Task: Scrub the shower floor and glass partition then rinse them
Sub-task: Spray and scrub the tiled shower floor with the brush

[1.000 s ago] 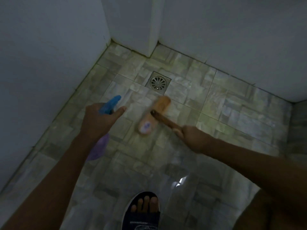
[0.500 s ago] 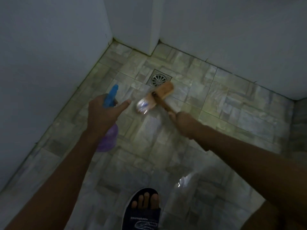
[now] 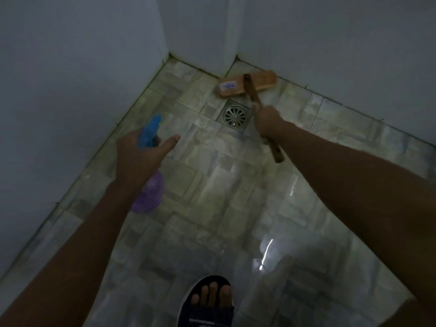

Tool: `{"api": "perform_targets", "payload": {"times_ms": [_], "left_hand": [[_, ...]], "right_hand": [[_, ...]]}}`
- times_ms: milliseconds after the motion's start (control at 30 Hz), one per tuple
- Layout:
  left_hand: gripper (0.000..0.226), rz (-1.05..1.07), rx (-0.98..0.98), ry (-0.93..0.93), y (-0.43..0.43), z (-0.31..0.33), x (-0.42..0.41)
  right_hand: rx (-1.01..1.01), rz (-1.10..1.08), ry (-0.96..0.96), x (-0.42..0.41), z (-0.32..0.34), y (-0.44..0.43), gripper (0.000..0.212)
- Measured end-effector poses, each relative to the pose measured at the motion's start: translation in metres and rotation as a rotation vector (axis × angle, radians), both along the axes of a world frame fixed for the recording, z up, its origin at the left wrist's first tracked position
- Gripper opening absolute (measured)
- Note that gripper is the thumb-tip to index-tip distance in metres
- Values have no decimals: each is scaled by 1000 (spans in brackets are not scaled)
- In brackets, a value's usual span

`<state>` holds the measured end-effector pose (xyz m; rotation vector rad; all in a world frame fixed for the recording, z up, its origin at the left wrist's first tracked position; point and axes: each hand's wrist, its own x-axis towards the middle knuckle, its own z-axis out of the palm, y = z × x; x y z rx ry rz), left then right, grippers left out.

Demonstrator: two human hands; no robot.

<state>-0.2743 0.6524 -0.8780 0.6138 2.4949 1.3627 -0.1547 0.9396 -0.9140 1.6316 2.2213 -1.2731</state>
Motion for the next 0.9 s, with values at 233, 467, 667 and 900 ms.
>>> {"api": "perform_targets", "payload": {"times_ms": [233, 467, 667, 900], "left_hand": [[49, 110, -46, -6, -23, 0, -17], [58, 181, -78, 27, -77, 1, -31], [47, 213, -128, 64, -101, 3, -33], [33, 243, -73, -7, -115, 13, -36]], "right_hand": [[3, 498, -87, 7, -7, -81, 54], [0, 343, -31, -64, 2, -62, 58], [-19, 549, -44, -105, -7, -119, 55], [-13, 580, -157, -49, 9, -76, 67]]}}
